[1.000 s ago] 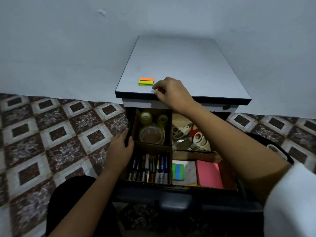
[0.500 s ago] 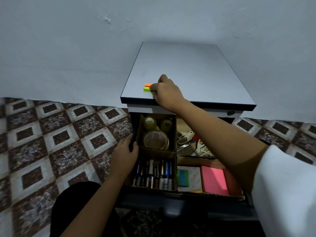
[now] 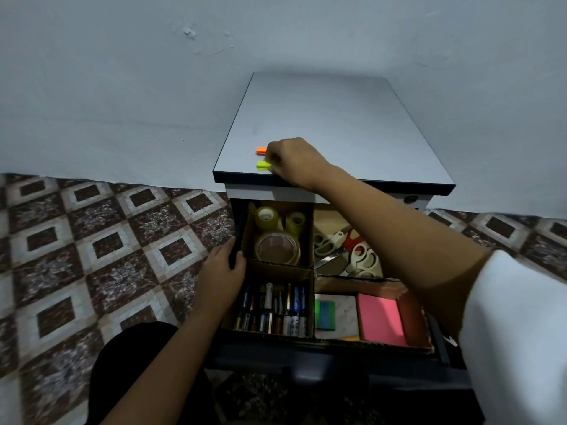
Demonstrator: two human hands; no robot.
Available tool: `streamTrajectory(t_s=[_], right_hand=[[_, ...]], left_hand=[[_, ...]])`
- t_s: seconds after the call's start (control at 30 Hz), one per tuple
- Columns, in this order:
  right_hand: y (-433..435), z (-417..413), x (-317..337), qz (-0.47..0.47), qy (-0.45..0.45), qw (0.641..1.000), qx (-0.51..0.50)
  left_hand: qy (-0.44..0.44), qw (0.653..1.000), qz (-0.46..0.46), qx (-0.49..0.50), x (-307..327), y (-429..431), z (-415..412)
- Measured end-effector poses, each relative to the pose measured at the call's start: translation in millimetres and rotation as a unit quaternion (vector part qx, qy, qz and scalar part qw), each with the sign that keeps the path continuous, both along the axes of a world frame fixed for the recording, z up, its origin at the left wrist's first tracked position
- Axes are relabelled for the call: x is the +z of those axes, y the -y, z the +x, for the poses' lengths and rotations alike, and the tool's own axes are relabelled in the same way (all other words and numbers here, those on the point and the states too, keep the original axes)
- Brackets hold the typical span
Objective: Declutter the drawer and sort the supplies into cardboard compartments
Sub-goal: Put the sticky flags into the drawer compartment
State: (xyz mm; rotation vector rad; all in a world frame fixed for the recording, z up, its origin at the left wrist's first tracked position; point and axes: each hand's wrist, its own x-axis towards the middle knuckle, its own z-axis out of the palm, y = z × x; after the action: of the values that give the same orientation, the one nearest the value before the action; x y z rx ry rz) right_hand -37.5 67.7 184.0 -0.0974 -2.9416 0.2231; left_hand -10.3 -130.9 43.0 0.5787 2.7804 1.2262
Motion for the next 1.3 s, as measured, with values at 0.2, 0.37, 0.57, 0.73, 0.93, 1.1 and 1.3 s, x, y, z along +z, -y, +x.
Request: streamTrajectory(t_s=[0.2,0.37,0.57,0.73,0.93,1.1,1.3], right_hand=[[-1,-9,6,-0.019,0.054,0.998,-0.019],[-1,-11,11,-0.087,0.07,0.993,-0.047],[0,-10,14,-0.177,0.077,0.978,-0.078],[-2,15,19,-0.343,0.059,0.931,-0.112],[-4,68,16,-0.531,0.037,0.834,-0.146],[-9,123,-8,-0.618,0.073,0.768,-0.148],[-5,188,-57,-0.638,0.12,0.728,-0.221]], left_hand=[[0.0,1.0,0.002,-0.001,0,0,0],[0.003,1.0,0.001,-0.001,0,1,0],[0.001,1.0,-0.001,-0.002,0,1,-1],[0.008,1.0,-0.004,-0.001,0,1,-1],[-0.002,1.0,-0.01,0.002,2,0,1],[0.0,1.0,-0.017,0.005,3,0,2],[-0.002,1.0,-0.02,0.006,5,-1,3]])
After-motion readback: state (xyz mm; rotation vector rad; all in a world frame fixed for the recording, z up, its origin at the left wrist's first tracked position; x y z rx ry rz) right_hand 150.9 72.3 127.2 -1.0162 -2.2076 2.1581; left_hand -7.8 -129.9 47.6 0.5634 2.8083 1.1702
